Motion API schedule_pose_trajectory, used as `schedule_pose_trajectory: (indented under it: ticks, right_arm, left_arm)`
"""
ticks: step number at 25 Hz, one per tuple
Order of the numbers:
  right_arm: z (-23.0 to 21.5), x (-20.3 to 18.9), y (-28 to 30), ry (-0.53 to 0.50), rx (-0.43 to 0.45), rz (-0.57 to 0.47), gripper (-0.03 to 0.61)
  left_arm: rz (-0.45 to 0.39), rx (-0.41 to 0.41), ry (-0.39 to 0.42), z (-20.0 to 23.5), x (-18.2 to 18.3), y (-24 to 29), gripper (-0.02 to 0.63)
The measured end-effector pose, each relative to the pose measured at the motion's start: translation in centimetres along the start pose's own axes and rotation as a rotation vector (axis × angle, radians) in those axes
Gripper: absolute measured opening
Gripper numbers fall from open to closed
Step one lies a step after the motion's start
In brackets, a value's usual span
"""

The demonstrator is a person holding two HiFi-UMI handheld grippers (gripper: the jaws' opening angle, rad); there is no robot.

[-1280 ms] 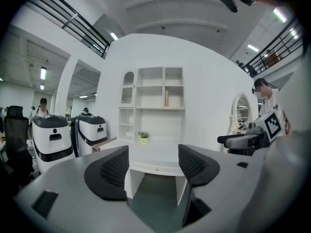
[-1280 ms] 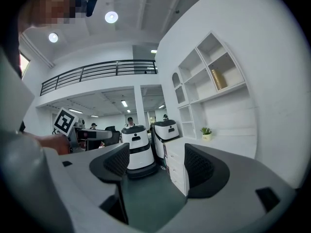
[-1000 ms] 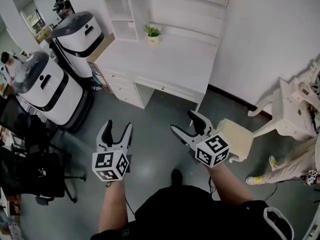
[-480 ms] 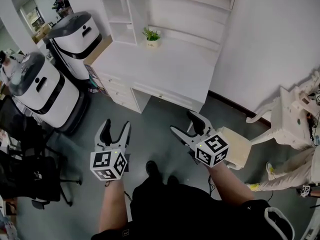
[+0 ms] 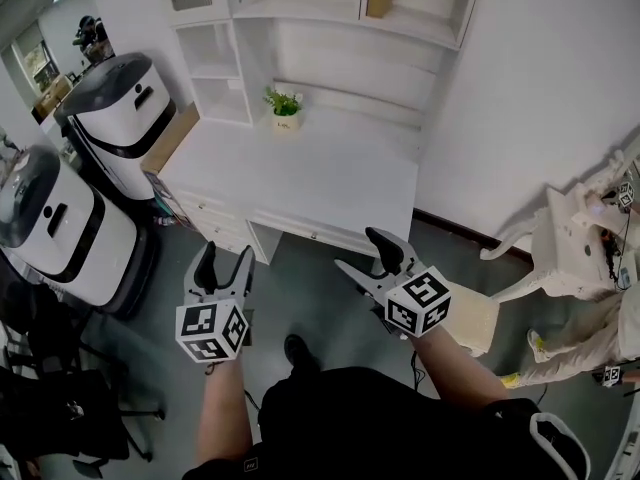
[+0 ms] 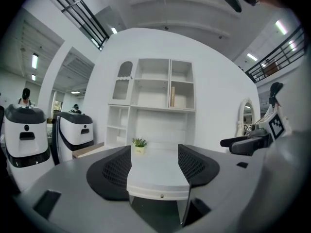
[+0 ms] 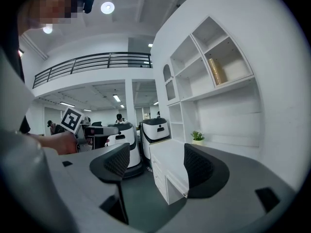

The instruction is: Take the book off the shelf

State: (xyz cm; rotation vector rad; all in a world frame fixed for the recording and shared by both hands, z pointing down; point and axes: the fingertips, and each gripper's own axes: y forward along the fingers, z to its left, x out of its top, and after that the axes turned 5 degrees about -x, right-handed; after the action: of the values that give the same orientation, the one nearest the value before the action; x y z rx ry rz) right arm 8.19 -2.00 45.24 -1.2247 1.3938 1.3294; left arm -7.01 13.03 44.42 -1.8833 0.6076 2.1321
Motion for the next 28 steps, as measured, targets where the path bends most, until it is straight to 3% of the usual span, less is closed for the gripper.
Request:
schedule_pose_trajectory:
  ticks: [9, 16, 28]
  right_arm:
    - [-2.6, 2.6, 9.5, 0.017, -0.075, 0.019, 0.345]
    - [-3.5, 4.2, 14.5, 0.022, -0.093, 0.002, 0.345]
    - [-12.6, 4.2, 18.7, 0.087, -0.118, 0.021, 0.345]
  left_arm:
    - [0.028, -0.139, 0.022, 5.7, 2.5, 9.5, 0.304]
    - [0.045, -0.183, 0.044, 9.1, 3.8, 13.7, 0.302]
    - [0.099, -0.212, 0.047, 7.8, 4.6, 23.4, 0.302]
